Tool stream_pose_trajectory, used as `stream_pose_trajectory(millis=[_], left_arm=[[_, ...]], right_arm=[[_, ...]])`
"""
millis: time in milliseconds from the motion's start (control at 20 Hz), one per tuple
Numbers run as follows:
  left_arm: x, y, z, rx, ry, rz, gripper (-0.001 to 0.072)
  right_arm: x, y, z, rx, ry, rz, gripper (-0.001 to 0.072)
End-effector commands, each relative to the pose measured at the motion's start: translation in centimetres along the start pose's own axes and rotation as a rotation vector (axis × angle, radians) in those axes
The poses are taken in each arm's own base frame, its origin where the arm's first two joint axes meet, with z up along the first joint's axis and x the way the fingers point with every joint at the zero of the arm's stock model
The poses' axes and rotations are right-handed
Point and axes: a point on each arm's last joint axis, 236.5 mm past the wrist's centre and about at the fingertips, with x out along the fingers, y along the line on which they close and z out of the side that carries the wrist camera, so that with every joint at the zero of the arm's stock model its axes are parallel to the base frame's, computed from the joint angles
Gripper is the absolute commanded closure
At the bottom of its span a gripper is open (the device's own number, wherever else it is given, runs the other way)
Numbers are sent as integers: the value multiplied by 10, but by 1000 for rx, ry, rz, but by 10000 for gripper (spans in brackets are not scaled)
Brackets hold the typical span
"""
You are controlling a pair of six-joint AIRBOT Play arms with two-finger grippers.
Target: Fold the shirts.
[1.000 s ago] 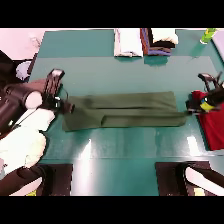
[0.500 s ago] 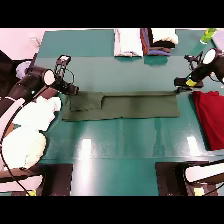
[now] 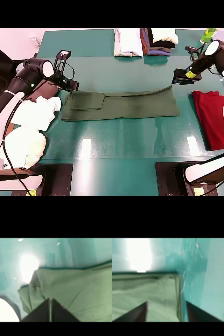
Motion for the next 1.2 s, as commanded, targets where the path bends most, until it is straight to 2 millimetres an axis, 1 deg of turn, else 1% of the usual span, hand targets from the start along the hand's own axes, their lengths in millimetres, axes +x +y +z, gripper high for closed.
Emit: stream_pose_trajectory(millis=[0,100,200,250,300,350,450,500,550,650,700,800,850,1000,1050,1150], left_arm=[[-5,-19,-6,-22,37,-64,682],[-4,-39,-2,-22,18,-113,682],[-3,-61,7,16,-27,-136,682],[-4,-74,10,38,-49,-149,682],[-4,-85,10,53,-55,-159,682],[-2,-95,8,49,-50,-169,682],[3,-110,1,71,-28,-184,682],[6,-116,-3,78,-17,-189,682],[10,-124,-6,82,-6,-201,682],[17,-141,-10,68,9,-247,682],[20,-149,-8,61,3,-266,683],[27,-166,-5,67,-18,-294,683],[31,-174,-5,79,-27,-301,683],[45,-201,-10,111,-21,-336,683],[50,-211,-11,127,-12,-351,683],[59,-233,-12,158,2,-391,683]], right_arm=[[12,-24,-32,69,68,18,89],[33,-30,-56,114,111,47,89],[58,-21,-77,142,158,109,92],[68,-15,-82,148,166,130,105],[77,-9,-86,153,167,143,122],[84,-5,-89,146,167,141,122],[91,5,-93,120,176,137,142],[92,9,-94,108,177,136,198],[92,11,-95,95,179,128,325],[89,15,-95,72,173,118,550],[86,16,-94,67,163,120,691],[72,19,-91,58,134,120,689],[60,21,-88,50,105,120,689],[16,33,-81,25,8,132,690],[1,39,-81,3,-14,134,690],[-34,58,-77,-49,-66,143,690]])
